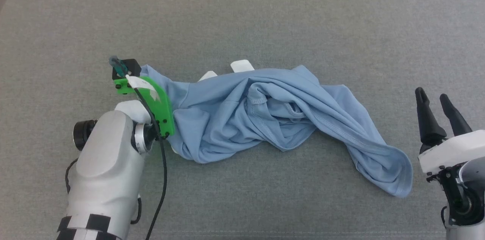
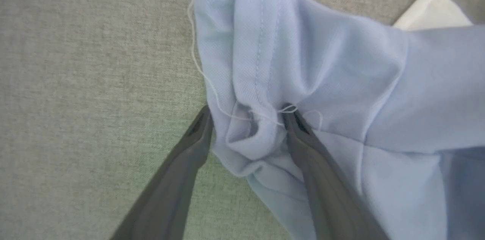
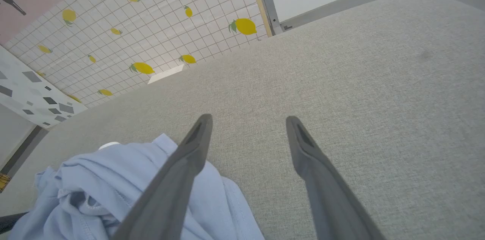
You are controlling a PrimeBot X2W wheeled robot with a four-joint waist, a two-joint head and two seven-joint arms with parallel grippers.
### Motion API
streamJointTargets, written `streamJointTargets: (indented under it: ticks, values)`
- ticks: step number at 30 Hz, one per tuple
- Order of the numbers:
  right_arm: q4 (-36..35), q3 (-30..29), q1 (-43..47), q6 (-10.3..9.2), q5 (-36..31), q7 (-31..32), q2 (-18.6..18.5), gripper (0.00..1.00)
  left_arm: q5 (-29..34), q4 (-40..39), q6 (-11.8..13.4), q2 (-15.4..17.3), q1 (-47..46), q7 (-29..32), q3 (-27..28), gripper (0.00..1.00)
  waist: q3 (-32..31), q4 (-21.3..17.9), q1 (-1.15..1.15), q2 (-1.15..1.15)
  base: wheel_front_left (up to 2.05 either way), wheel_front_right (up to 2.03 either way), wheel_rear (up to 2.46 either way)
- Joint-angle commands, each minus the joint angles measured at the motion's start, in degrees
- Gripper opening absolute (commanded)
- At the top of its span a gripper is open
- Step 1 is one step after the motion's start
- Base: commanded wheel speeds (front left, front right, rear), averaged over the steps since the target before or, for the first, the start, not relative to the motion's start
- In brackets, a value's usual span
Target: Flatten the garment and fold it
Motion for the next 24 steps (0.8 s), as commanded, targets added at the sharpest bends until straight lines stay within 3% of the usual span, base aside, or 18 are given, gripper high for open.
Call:
streamJointTargets:
  ticks: [1,2,9,14,20,24]
  values:
    - [0.17,-0.13,-1.16,-0.08,-0.55,-0.41,0.02,1.0,-0.3,0.3,-0.44,-0.53,-0.25,-0.57,-0.1,0.04,0.67,0.01,-0.01,0.0,0.0,0.0,0.0]
    - [0.26,-0.25,-1.19,-0.08,-0.77,-0.48,0.02,1.0,-0.54,0.2,-0.67,-0.73,-0.23,-1.03,-0.12,0.0,0.65,0.25,-0.01,0.0,0.0,0.0,0.0]
    - [1.38,0.38,-1.13,-0.08,-1.7,-0.43,0.02,1.0,-3.07,-3.92,-1.83,-1.59,-1.85,-8.86,2.12,0.0,-1.04,2.64,-0.01,0.0,0.0,0.0,0.0]
    - [2.38,1.66,-1.37,-0.08,-1.73,-0.49,0.03,1.0,-7.81,-13.25,-2.22,-1.79,-0.45,-16.01,7.62,0.0,-2.87,3.94,-0.01,0.0,0.0,0.0,0.0]
    - [3.88,2.3,-0.77,-0.08,-1.66,-0.93,0.03,1.0,-8.97,-27.62,-0.48,-0.46,15.89,-14.43,9.47,0.0,-4.71,5.75,-0.01,0.0,0.0,0.0,0.0]
    - [4.62,2.39,-0.27,-0.08,-1.7,-1.02,0.03,1.0,-10.12,-32.1,1.74,-1.76,28.06,-10.64,8.93,0.0,-5.26,7.14,-0.01,0.0,0.0,0.0,0.0]
